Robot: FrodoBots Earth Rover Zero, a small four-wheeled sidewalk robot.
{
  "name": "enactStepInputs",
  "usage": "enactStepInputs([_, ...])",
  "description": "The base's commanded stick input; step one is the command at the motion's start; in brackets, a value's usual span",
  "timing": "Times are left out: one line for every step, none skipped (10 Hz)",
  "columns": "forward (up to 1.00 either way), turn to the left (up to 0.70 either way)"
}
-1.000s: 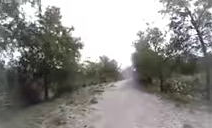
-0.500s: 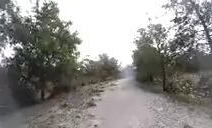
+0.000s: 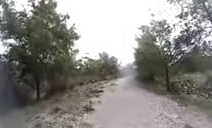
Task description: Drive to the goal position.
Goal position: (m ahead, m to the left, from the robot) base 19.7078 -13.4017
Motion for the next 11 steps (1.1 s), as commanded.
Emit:
enactStepInputs([0.6, 0.0])
enactStepInputs([0.6, 0.0])
enactStepInputs([0.6, 0.0])
enactStepInputs([0.6, 0.0])
enactStepInputs([0.6, 0.0])
enactStepInputs([0.6, 0.0])
enactStepInputs([0.6, 0.0])
enactStepInputs([0.6, 0.0])
enactStepInputs([0.6, 0.0])
enactStepInputs([0.6, 0.0])
enactStepInputs([0.6, 0.0])
